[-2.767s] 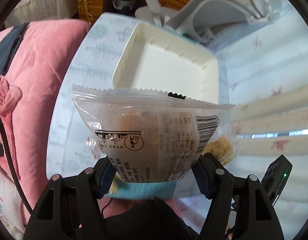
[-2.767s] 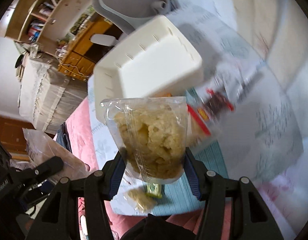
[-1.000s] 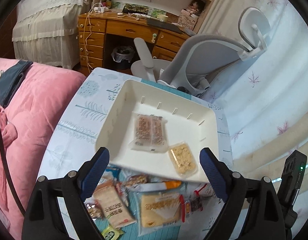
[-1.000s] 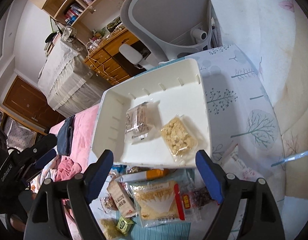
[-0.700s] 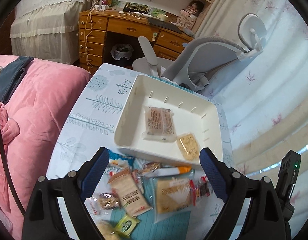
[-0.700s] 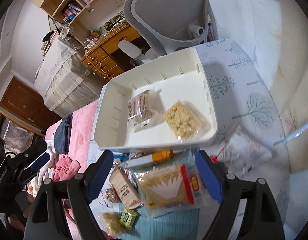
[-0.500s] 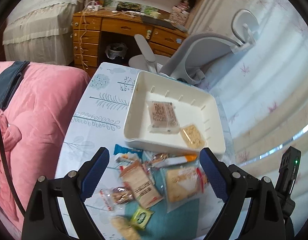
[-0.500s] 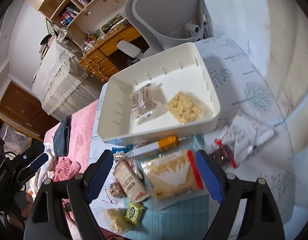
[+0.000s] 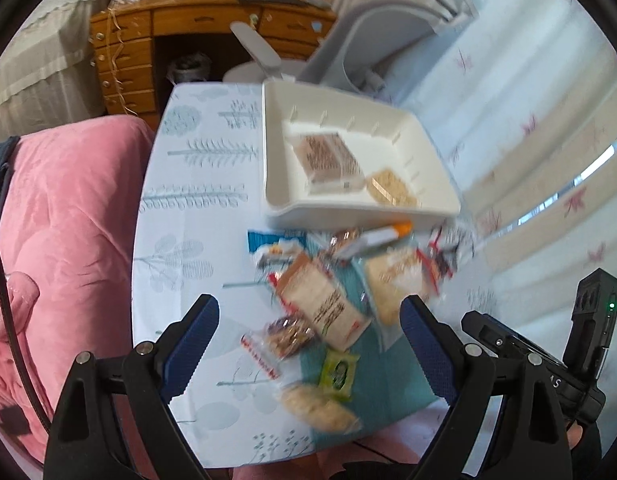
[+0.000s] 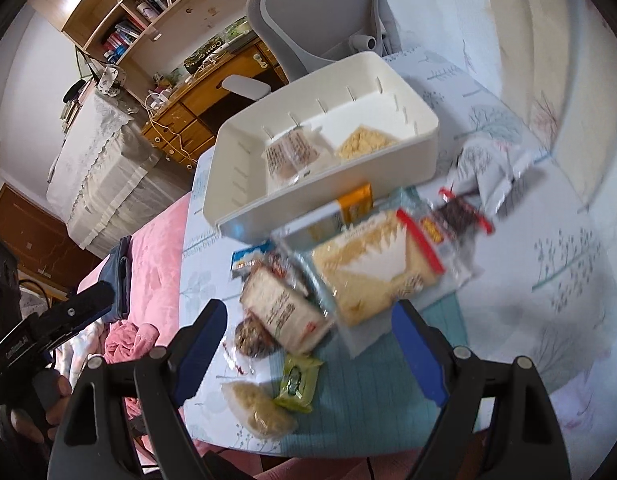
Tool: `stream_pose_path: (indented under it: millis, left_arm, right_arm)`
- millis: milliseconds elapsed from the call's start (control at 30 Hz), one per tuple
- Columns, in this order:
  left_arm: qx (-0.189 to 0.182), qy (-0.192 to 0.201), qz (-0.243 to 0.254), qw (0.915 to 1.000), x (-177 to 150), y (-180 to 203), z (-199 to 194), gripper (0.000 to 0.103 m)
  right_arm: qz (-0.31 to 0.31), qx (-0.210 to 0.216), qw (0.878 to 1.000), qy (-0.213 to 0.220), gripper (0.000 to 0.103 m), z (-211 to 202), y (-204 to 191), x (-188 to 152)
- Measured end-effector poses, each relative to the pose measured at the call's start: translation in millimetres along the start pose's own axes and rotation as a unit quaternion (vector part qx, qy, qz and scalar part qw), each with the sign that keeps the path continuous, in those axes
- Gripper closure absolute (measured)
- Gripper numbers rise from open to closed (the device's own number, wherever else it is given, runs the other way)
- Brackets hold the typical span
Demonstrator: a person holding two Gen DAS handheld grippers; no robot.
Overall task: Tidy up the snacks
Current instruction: 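Withdraw both open tools from the tray back toward the snack pile, then grasp the clear nut bag with left tool while right tool grasps the pale crumbly snack bag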
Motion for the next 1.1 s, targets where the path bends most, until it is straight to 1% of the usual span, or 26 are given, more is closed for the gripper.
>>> stream_pose_path:
  millis: [233,367,500,533,633,767,900,1000,1100]
  left_arm:
    - [0.003,-0.045,0.044,0.998,-14.6,-9.7,24.4,0.012]
    - [0.016,-0.074,0.065,0.995,-18.8,-17.2,43.4,0.012]
    - [0.017,-0.105,0.087,0.9905,-23.5,-19.5,66.5,0.012]
    - [0.018,-0.112,0.094,0.9892,-24.2,-19.6,73.1,0.012]
    - [0.02,-0.136,0.105,0.9849,-27.8,-21.2,94.1,0.012]
    - [0.024,-0.169,0.125,0.9774,-35.8,-21.2,122.4,0.012]
    - [0.031,-0.195,0.13,0.9716,-43.4,-25.8,146.0,0.012]
    - [0.032,-0.202,0.139,0.9689,-46.5,-25.4,157.4,0.012]
    - [0.033,-0.206,0.151,0.9663,-48.1,-23.7,164.5,0.013]
  right_arm:
    - [0.021,-0.013,1.0,-0.002,0.018,14.2,-9.5,-40.5]
    - [0.024,-0.013,1.0,-0.008,0.018,21.6,-17.6,-56.8]
    - [0.029,-0.005,0.999,-0.02,0.018,30.6,-24.1,-67.8]
    - [0.029,0.004,0.999,-0.025,0.018,34.7,-26.9,-70.8]
    - [0.027,0.013,0.999,-0.04,0.018,45.8,-30.6,-79.2]
    - [0.024,0.021,0.997,-0.072,0.018,63.1,-36.2,-91.9]
    - [0.01,0.033,0.994,-0.105,0.018,78.7,-45.8,-107.1]
    - [0.005,0.035,0.992,-0.122,0.019,88.4,-51.0,-118.0]
    - [0.007,0.039,0.991,-0.131,0.024,95.4,-52.9,-124.2]
Point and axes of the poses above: each gripper's, at about its wrist camera, not at the fingertips, and z roughly the way its jaws point, y to its right, x to its top, the point moved 10 cm from there along z, roughly the way its jaws point, and after that the axes turned 7 degrees about -y, right-handed, at the moved point
